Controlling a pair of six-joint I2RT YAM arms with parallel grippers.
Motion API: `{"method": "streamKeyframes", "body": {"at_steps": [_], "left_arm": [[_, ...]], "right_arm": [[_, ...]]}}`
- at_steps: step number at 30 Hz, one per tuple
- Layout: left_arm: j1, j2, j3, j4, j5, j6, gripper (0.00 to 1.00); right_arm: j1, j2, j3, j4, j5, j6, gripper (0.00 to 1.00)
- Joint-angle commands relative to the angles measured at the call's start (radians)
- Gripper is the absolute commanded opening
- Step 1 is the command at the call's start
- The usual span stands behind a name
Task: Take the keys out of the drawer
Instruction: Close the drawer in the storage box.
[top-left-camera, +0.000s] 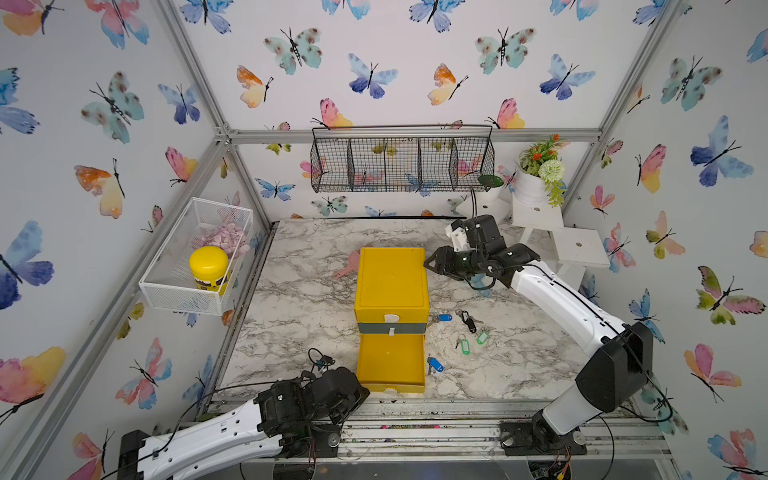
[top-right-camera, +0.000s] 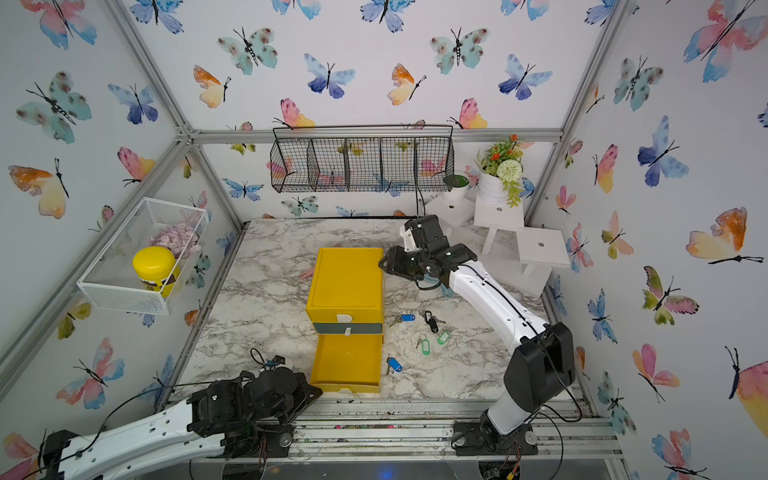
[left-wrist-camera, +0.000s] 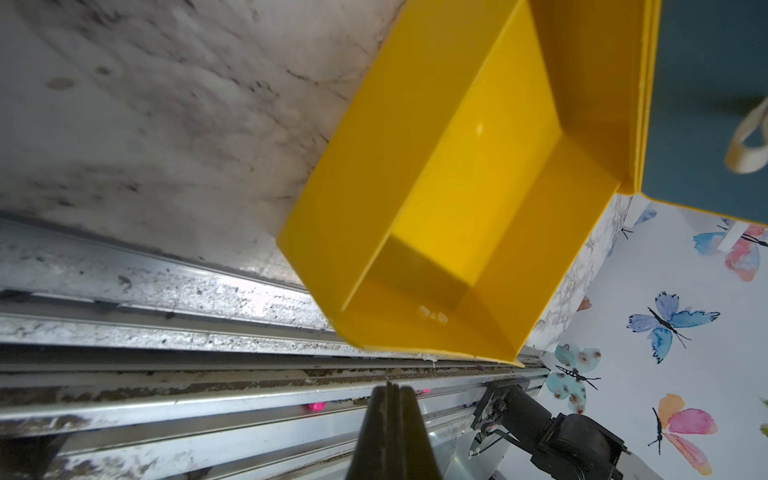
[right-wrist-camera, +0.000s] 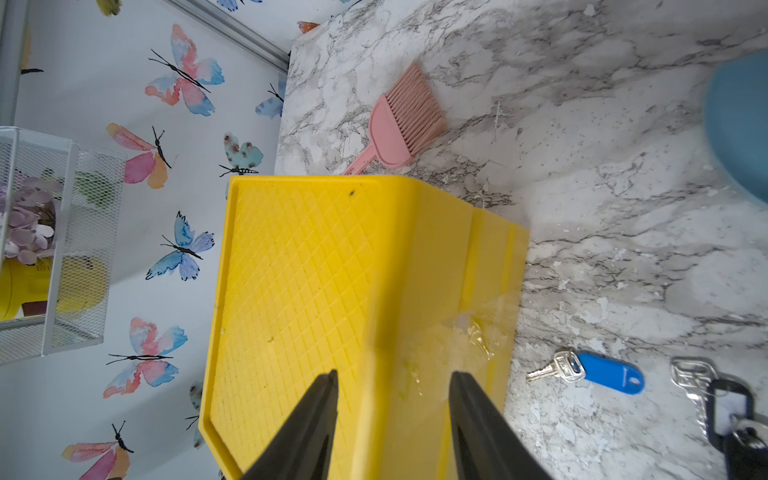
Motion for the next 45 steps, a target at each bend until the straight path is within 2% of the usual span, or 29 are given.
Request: {"method": "streamKeyframes", "body": {"at_steps": [1, 4, 10, 14, 22, 29, 36, 45], "left_arm": [[-0.002, 0.048, -0.015, 0.064, 0.023, 0.011, 0.03], [-0.002, 0.075, -0.035, 0.138, -0.008, 0.027, 0.06], [0.001, 0.061, -0.055, 0.162, -0.11, 0.014, 0.1], [0.009, 0.045, -0.093, 0.222, -0.126, -0.012, 0.12], [0.134, 0.055, -0.112, 0.301, -0.081, 0.027, 0.12], [0.268, 0.215, -0.078, 0.426, 0.031, 0.117, 0.12], [0.33, 0.344, 0.014, 0.44, -0.004, 0.187, 0.1], [0.389, 0.455, 0.045, 0.544, -0.046, 0.266, 0.04]], "right_arm": [[0.01, 0.017, 0.025, -0.02, 0.005, 0.017, 0.5], [0.015, 0.024, 0.029, -0.02, -0.008, 0.021, 0.51], [0.02, 0.06, 0.034, -0.065, -0.021, -0.013, 0.52], [0.02, 0.07, 0.025, -0.068, -0.035, -0.018, 0.52], [0.023, 0.07, 0.026, -0.078, -0.069, -0.009, 0.53], [0.023, 0.066, 0.017, -0.074, -0.077, -0.007, 0.53], [0.023, 0.056, 0.012, -0.072, -0.079, -0.007, 0.53], [0.023, 0.051, 0.008, -0.068, -0.099, -0.016, 0.53]]}}
